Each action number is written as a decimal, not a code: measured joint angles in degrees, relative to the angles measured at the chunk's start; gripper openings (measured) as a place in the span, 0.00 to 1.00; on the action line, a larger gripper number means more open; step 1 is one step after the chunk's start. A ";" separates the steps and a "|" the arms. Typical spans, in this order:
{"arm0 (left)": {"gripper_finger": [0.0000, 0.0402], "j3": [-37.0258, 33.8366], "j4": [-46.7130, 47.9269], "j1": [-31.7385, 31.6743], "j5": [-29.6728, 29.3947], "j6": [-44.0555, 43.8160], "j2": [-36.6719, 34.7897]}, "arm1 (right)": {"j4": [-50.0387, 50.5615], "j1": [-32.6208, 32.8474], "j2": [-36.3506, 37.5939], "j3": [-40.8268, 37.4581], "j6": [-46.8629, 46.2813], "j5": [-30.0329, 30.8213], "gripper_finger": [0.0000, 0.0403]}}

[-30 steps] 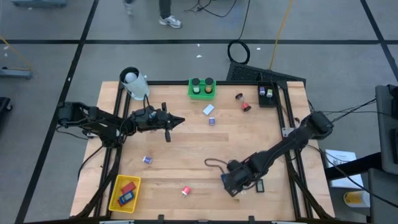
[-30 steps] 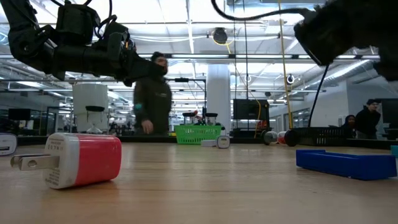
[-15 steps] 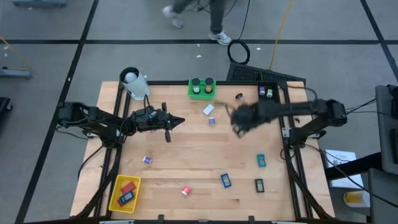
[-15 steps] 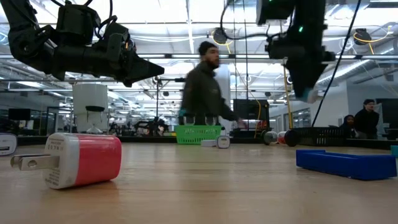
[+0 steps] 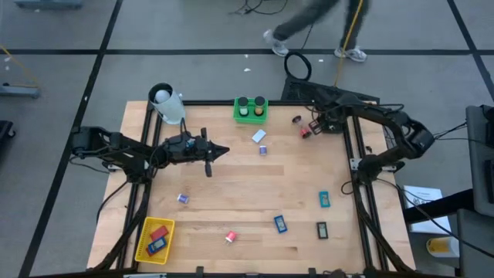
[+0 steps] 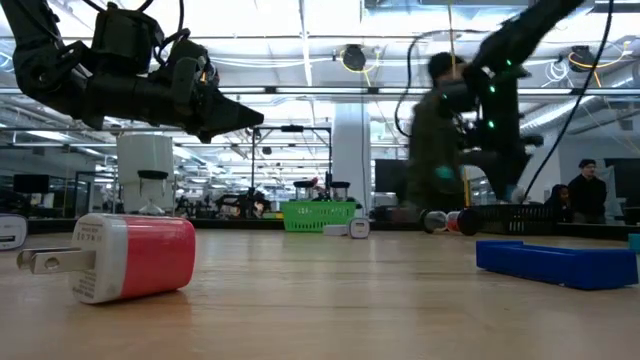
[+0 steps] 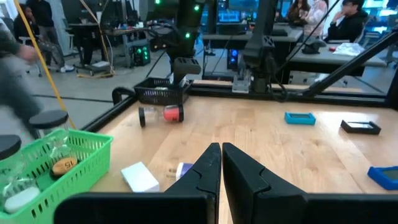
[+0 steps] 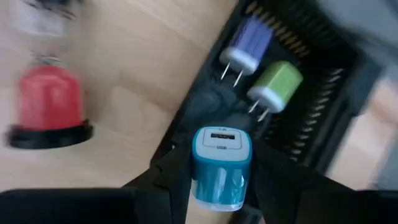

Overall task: Pick & Place Office items
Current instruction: Put the blue adapter into the black basket, then put the red hourglass into the green basket

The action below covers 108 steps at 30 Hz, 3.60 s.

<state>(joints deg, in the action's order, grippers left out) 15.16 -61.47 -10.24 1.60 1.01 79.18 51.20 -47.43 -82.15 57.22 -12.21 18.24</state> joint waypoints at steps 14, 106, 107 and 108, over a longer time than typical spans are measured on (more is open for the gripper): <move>0.06 0.00 0.90 0.00 -0.13 0.05 0.00 | -14.16 -7.91 0.20 -8.56 2.47 -1.90 0.40; 0.06 4.46 7.72 6.26 -6.25 -18.46 0.00 | -26.77 7.42 -9.59 -5.59 -2.09 -16.92 0.40; 0.06 4.46 7.72 6.11 -6.24 -19.70 0.00 | -26.80 7.51 -8.74 -5.59 -1.85 -16.90 0.40; 0.06 4.46 7.72 5.93 -6.26 -20.87 0.00 | -26.79 7.72 -7.87 -5.59 -1.55 -16.84 0.40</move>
<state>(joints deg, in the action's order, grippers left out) 19.62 -53.76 -4.31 -4.67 -19.87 79.18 24.41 -39.71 -90.02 51.64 -13.76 1.40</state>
